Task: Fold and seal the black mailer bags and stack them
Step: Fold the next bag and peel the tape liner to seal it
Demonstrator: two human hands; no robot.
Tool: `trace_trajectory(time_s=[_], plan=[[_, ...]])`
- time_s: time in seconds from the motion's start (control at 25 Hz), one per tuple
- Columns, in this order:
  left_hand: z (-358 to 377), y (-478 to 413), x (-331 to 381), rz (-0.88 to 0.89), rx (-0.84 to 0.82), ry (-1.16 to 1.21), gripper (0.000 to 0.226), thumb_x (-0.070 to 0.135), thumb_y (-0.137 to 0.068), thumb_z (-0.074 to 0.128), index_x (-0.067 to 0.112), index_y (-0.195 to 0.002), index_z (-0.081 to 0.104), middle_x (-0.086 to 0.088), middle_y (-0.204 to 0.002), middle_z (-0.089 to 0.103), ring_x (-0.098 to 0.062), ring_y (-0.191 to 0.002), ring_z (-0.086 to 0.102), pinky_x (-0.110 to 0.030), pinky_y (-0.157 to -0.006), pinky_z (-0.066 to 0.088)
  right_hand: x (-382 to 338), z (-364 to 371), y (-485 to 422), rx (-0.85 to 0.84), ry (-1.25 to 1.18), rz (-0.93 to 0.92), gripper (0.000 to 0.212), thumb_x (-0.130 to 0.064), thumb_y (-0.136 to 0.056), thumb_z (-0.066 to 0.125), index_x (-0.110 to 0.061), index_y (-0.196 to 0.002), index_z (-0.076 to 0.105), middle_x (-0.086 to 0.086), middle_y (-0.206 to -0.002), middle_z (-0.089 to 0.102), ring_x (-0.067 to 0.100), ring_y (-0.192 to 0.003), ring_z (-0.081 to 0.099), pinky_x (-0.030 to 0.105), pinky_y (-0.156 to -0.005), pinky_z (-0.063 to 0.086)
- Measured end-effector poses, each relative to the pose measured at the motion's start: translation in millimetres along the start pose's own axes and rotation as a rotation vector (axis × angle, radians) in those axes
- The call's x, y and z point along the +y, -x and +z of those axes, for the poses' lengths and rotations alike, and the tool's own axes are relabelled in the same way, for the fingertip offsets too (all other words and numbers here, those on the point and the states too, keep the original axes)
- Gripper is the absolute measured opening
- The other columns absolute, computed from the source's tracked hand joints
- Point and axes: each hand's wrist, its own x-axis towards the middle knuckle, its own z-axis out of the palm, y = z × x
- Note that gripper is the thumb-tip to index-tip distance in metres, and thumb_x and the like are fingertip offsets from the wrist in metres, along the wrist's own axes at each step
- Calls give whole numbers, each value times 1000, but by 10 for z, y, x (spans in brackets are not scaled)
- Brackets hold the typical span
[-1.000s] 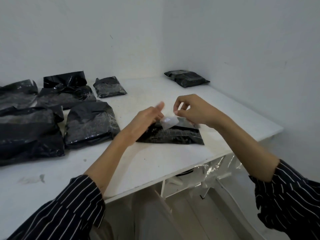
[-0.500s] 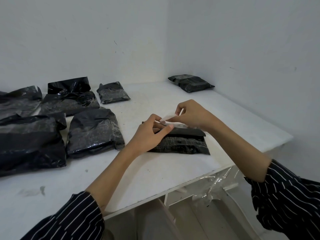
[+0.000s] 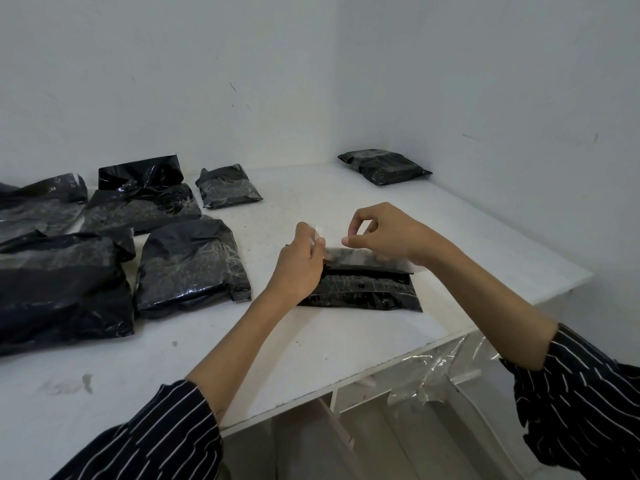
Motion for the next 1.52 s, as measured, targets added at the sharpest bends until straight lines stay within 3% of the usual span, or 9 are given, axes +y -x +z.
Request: trace_trajectory(time_s=[0.16,0.32,0.44,0.56,0.76,1.04,1.24,1.36,1.52], plan=[[-31,-30,38,-75,0,21,11,23,-101,33,16,-96,39,-9,-100,66,-25,-98,63,-42,-84,50,7,-214,-19,-266,-17,64,22,-14,-86,67,-15,-107,63,9,-77,68,15,-51,58,22,-51,45],[-19,-43,104,-94,-13,-20,14,21,-99,33,11,-101,43,-14,-104,63,-28,-98,62,-40,-81,50,55,-328,-86,-392,54,140,60,-15,-80,74,-22,-132,45,12,-81,72,23,-70,66,28,-62,50],[-50,-30,102,-114,24,19,12,16,-99,31,10,-96,40,-12,-98,66,-19,-89,63,-21,-62,45,90,-412,-77,-377,157,159,27,-15,-78,76,-3,-99,64,13,-84,71,18,-67,65,22,-60,50],[-126,-37,70,-182,42,130,11,15,-98,34,10,-92,43,-6,-88,69,-12,-84,64,-19,-70,47,231,-485,-36,-428,99,124,8,-9,-83,69,-6,-78,65,11,-78,68,16,-71,62,25,-66,50],[-129,-92,45,-214,67,185,18,21,-98,45,13,-82,49,-9,-87,70,-18,-83,70,-34,-91,51,445,-454,-44,-370,-205,179,8,-2,-89,58,-8,-84,58,4,-69,64,15,-62,60,23,-60,47],[-179,-126,-12,-242,163,69,25,15,-89,63,11,-67,51,-6,-71,70,-18,-78,69,-38,-91,51,640,-194,-147,-297,-302,251,6,-4,-90,58,-9,-86,60,5,-65,53,12,-53,43,21,-52,38],[-153,-136,-19,-197,160,-129,35,14,-87,65,13,-60,44,-5,-65,60,-26,-78,66,-28,-68,45,723,-93,-111,-245,-317,234,3,-4,-91,57,-5,-91,59,6,-66,54,10,-50,43,21,-52,38],[-146,-125,-19,-180,133,-265,36,16,-87,64,11,-59,42,-7,-70,54,-22,-71,51,-22,-54,36,717,-99,-82,-235,-298,222,2,-3,-91,57,-4,-91,59,3,-66,56,7,-47,46,18,-51,39],[-135,-76,-29,-134,135,-339,39,14,-88,63,12,-56,41,-6,-66,49,-16,-62,42,-18,-51,28,711,-41,-44,-193,-234,182,2,-5,-91,57,-4,-89,58,1,-62,55,4,-43,46,18,-52,38]])
